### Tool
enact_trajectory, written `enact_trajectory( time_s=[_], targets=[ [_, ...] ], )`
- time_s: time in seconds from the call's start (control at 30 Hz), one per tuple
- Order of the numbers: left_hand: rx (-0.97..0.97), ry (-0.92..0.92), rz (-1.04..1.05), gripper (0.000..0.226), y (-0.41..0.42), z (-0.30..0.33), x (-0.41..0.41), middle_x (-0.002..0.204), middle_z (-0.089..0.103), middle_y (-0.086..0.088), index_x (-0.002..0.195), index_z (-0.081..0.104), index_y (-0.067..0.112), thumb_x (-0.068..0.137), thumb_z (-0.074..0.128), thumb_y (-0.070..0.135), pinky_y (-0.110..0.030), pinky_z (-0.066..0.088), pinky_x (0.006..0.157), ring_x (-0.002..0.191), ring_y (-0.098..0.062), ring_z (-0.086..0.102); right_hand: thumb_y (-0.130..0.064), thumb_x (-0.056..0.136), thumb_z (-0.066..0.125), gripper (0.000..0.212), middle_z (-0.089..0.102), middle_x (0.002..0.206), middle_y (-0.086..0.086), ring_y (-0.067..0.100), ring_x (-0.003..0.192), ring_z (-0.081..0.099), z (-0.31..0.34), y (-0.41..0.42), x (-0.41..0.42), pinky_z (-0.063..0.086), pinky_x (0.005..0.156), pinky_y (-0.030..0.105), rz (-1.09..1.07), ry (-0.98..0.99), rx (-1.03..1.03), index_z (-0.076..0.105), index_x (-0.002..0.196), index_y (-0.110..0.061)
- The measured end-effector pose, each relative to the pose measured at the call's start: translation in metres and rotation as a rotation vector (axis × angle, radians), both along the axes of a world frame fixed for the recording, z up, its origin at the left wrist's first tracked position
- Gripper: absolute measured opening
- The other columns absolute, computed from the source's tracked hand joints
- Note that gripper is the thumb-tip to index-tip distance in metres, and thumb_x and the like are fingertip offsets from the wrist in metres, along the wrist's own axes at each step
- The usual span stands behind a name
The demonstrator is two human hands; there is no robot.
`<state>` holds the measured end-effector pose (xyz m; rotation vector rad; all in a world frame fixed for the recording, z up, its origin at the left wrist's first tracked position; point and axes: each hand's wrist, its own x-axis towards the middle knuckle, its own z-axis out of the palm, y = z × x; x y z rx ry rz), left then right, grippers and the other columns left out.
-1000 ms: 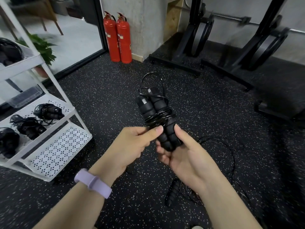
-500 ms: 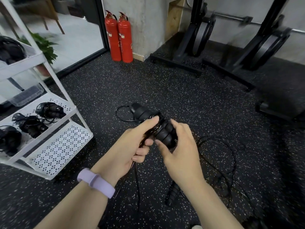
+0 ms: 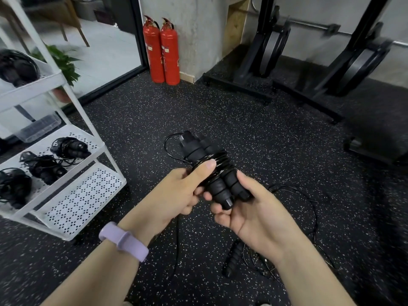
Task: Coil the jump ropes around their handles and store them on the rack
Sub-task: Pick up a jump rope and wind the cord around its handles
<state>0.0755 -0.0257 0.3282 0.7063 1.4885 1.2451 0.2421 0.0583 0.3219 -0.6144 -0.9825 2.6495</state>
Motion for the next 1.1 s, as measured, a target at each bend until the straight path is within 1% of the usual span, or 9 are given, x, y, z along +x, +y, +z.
enact_trajectory(
  time_s=[0.1,0.2,0.3,0.37,0.5,0.63,0.77,0.97,1.1],
  targets=[
    [-0.113,0.044,0.037,0.069,0.000,0.002,0.000,0.066,0.049,0.005,0.079,0.062,0.017,0.072,0.060,0.086,-0.021,0.024,0.039,0.048,-0.008,0.030,-0.040,0.103,0.055,0.044,0.069,0.101,0.015,0.016,0.073,0.058,-0.006,-0.002,-0.002,0.049,0.062,0.027,-0.159,-0.073,0.189,0.069,0.125,-0.005],
    [-0.216,0.232,0.079,0.068,-0.001,-0.002,-0.001,0.058,0.051,0.011,0.086,0.077,0.018,0.080,0.057,0.083,-0.020,0.029,0.041,0.045,-0.006,0.036,-0.044,0.103,0.056,0.031,0.074,0.105,0.002,0.009,0.080,0.063,-0.008,-0.001,-0.001,0.048,0.071,0.027,-0.298,-0.429,0.613,0.065,0.125,-0.024],
    [-0.224,0.316,0.047,0.048,-0.001,-0.003,0.002,0.053,0.051,0.014,0.081,0.079,0.029,0.090,0.057,0.071,-0.019,0.032,0.043,0.040,-0.003,0.040,-0.046,0.103,0.053,0.036,0.065,0.100,-0.010,-0.008,0.075,0.061,-0.010,0.000,0.000,0.045,0.064,0.011,-0.308,-0.636,0.931,0.043,0.136,-0.032],
    [-0.228,0.418,0.010,0.047,0.000,-0.003,0.005,0.051,0.050,0.013,0.080,0.078,0.031,0.094,0.052,0.067,-0.023,0.033,0.047,0.039,-0.002,0.041,-0.045,0.104,0.051,0.049,0.062,0.099,-0.013,-0.002,0.074,0.062,-0.013,-0.004,-0.002,0.045,0.058,0.011,-0.221,-0.668,1.041,0.023,0.143,-0.044],
    [-0.243,1.019,-0.063,0.054,-0.003,-0.005,0.008,0.053,0.061,0.011,0.074,0.069,0.026,0.102,0.037,0.059,-0.028,0.038,0.052,0.046,-0.006,0.053,-0.043,0.105,0.051,0.022,0.058,0.101,-0.008,0.006,0.074,0.055,-0.016,-0.010,-0.006,0.040,0.059,0.026,-0.074,-0.786,1.317,0.033,0.116,-0.037],
    [-0.096,1.511,-0.165,0.044,-0.010,-0.009,0.008,0.062,0.057,0.007,0.067,0.043,0.026,0.104,0.032,0.048,-0.033,0.048,0.061,0.058,-0.016,0.055,-0.043,0.105,0.051,0.016,0.056,0.100,-0.009,0.012,0.084,0.057,-0.012,-0.010,-0.005,0.050,0.071,0.038,0.104,-0.843,1.387,0.038,0.105,-0.033],
    [0.107,1.511,-0.347,0.040,-0.009,-0.014,0.005,0.061,0.051,0.013,0.064,0.045,0.029,0.102,0.042,0.042,-0.030,0.041,0.081,0.069,-0.011,0.045,-0.042,0.103,0.055,0.018,0.059,0.092,-0.004,0.014,0.072,0.058,-0.009,-0.005,0.001,0.043,0.058,0.034,0.223,-0.884,1.327,0.044,0.094,-0.031],
    [0.179,1.576,-0.452,0.042,-0.007,-0.015,0.005,0.057,0.041,0.013,0.058,0.055,0.025,0.095,0.045,0.043,-0.026,0.030,0.079,0.076,-0.011,0.035,-0.042,0.095,0.059,0.020,0.063,0.081,-0.004,0.010,0.056,0.053,-0.003,-0.001,0.005,0.038,0.044,0.022,0.326,-0.889,1.270,0.055,0.083,-0.026],
    [0.194,1.489,-0.504,0.038,-0.010,-0.012,0.012,0.054,0.040,0.011,0.052,0.043,0.021,0.085,0.045,0.039,-0.019,0.027,0.078,0.074,-0.012,0.037,-0.041,0.090,0.051,0.023,0.063,0.071,-0.007,0.011,0.060,0.054,0.006,0.000,0.007,0.041,0.052,0.029,0.363,-0.866,1.199,0.060,0.078,-0.022]
  ],
)
